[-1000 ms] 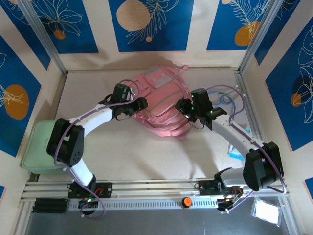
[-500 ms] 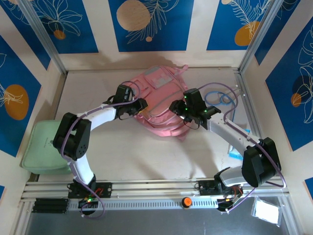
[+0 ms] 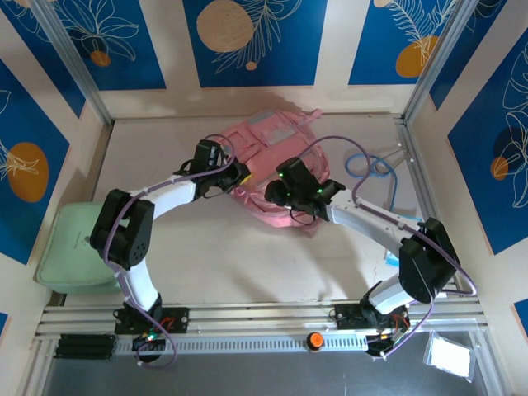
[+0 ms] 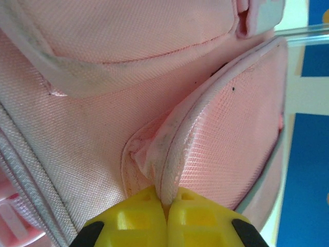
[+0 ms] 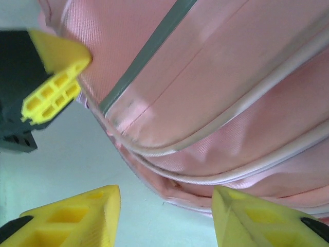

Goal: Pack books, pencil case, and school supplies into a backpack

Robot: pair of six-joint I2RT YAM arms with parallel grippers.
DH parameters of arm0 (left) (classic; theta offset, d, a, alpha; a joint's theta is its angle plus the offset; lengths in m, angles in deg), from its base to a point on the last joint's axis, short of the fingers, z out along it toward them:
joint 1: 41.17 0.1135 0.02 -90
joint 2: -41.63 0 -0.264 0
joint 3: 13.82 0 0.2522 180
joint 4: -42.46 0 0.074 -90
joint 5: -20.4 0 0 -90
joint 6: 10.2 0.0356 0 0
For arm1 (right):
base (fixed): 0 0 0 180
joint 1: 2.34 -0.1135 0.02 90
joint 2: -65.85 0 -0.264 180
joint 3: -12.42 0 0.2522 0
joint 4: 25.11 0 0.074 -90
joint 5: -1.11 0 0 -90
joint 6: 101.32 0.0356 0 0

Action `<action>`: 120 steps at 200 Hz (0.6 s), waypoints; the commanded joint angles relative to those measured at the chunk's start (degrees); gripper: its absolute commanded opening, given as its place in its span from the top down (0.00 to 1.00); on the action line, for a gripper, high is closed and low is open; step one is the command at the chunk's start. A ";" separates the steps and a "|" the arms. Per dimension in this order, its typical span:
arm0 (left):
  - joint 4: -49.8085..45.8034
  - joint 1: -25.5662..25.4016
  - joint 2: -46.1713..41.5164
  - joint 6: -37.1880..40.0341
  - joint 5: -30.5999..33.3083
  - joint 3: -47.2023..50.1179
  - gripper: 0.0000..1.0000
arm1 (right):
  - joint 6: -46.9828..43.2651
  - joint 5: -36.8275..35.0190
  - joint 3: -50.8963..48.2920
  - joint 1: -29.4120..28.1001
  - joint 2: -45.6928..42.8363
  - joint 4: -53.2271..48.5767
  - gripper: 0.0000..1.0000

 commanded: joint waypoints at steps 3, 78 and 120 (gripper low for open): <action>10.10 -1.88 -2.66 -5.35 -3.47 -0.48 1.00 | 1.72 -2.49 3.02 -1.66 2.36 -1.59 0.52; 15.24 -4.39 -3.33 -10.56 -1.54 -0.57 1.00 | 13.34 -10.17 7.44 -2.36 7.16 -0.15 0.57; 15.85 -4.65 -3.13 -10.77 -2.05 -0.29 1.00 | 15.89 -11.99 8.71 -1.70 8.74 0.11 0.63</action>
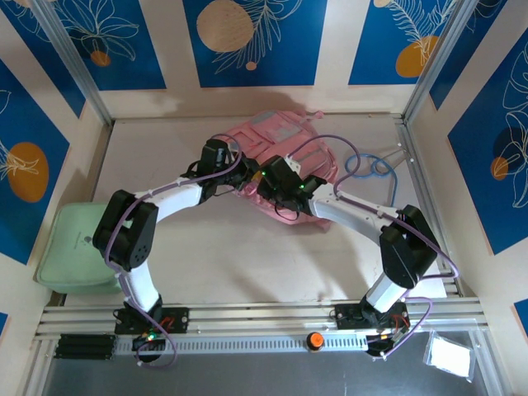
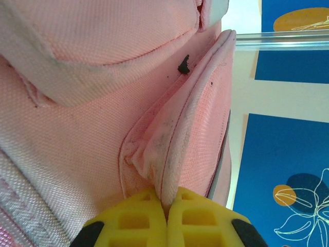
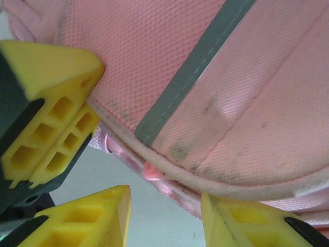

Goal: Pack books, pencil case, and school supplies into a backpack

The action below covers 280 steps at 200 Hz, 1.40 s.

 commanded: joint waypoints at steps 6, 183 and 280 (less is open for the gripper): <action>7.68 -1.15 -3.18 -0.46 -1.95 -0.27 1.00 | 3.96 -3.91 2.80 0.54 1.68 -0.56 0.63; 2.46 1.14 -2.18 5.16 -0.06 -2.06 1.00 | -10.84 -4.00 -0.67 2.13 1.27 -3.05 0.92; 0.77 1.88 0.25 6.95 -1.49 -4.42 1.00 | -28.09 -1.38 -7.14 6.46 -5.06 -1.17 0.86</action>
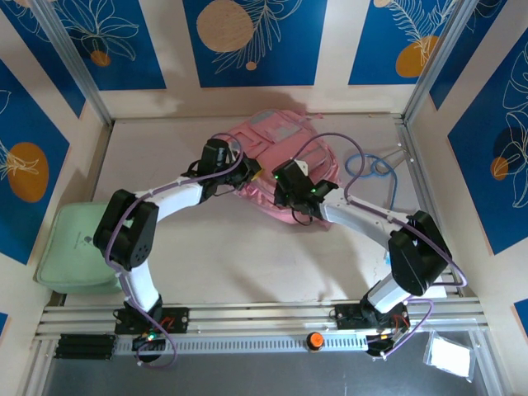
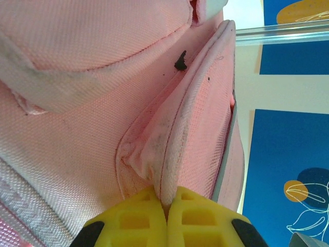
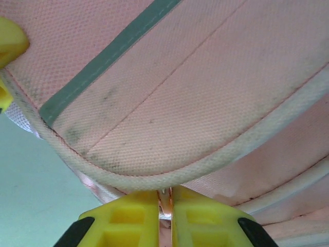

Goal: Pack books, pencil case, and school supplies into a backpack

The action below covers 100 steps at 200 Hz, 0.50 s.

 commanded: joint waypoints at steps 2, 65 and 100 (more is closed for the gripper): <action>2.23 1.28 -0.17 2.95 -1.72 -3.46 1.00 | -7.59 0.80 0.05 2.77 -0.11 -0.94 0.86; 0.34 1.29 -0.46 4.59 -2.46 -4.13 1.00 | -16.11 6.76 4.08 3.73 4.26 -0.83 0.84; -0.92 2.68 -0.50 6.01 -2.26 -3.98 1.00 | -18.29 1.97 2.01 5.61 1.63 -0.68 0.92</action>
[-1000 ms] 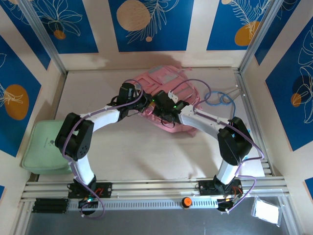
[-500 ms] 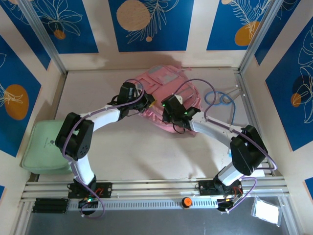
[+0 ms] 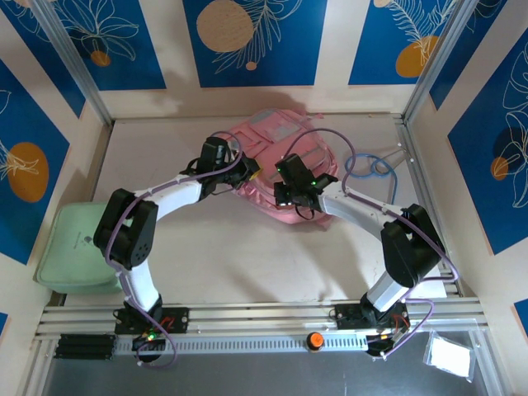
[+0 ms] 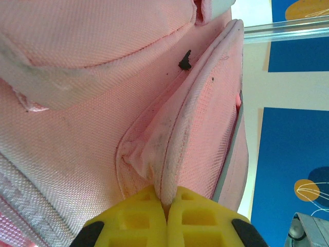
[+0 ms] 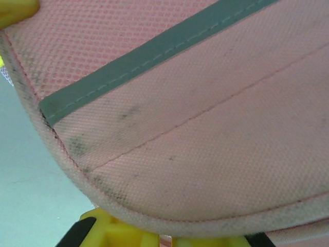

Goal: Pack books, pencil case, and school supplies into a backpack

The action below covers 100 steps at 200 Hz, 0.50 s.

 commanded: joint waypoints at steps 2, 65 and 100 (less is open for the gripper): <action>2.10 2.11 -0.78 3.14 -1.77 -2.63 1.00 | -3.56 -5.28 -0.71 2.81 -2.31 -0.39 0.92; -2.12 5.42 -0.59 9.88 -1.30 -2.11 1.00 | -7.27 4.24 4.33 7.70 -2.37 -5.43 0.97; -4.45 7.46 -3.36 11.97 0.72 0.70 0.77 | -11.54 8.48 9.98 3.90 1.75 -7.12 1.00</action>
